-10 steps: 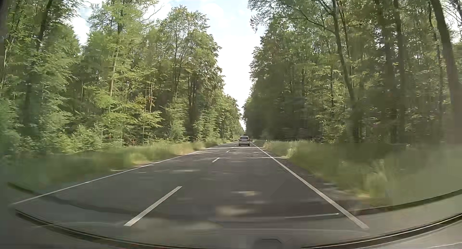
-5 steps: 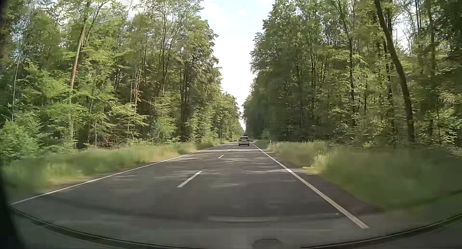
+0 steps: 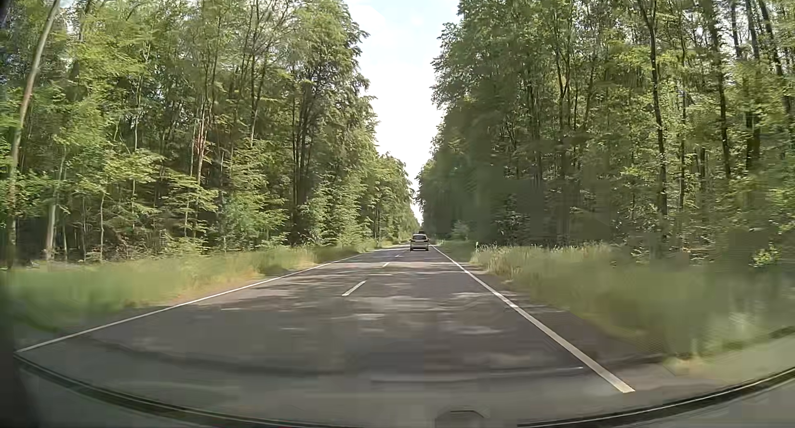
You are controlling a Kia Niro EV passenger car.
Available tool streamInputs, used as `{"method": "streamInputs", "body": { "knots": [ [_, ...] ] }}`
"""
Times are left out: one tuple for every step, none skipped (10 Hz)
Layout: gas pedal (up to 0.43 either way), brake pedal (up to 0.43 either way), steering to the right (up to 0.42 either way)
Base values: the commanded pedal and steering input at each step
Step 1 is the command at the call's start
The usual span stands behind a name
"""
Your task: Follow the waypoints while adhering to traffic rules and regulations
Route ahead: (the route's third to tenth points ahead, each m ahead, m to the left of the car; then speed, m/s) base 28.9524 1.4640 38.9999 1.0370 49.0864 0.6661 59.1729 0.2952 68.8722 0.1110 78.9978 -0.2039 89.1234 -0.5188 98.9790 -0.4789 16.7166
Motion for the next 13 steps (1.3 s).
{"method": "streamInputs", "body": {
  "knots": [
    [0.079, 0.03, 0.0],
    [0.079, 0.037, -0.001],
    [0.079, 0.037, -0.001],
    [0.079, 0.037, -0.001],
    [0.079, 0.037, 0.0],
    [0.079, 0.03, -0.001],
    [0.079, 0.037, -0.001],
    [0.079, 0.037, -0.001],
    [0.079, 0.03, -0.001],
    [0.079, 0.03, -0.001],
    [0.079, 0.03, -0.001],
    [0.079, 0.037, -0.001],
    [0.079, 0.03, -0.001]
  ]
}}
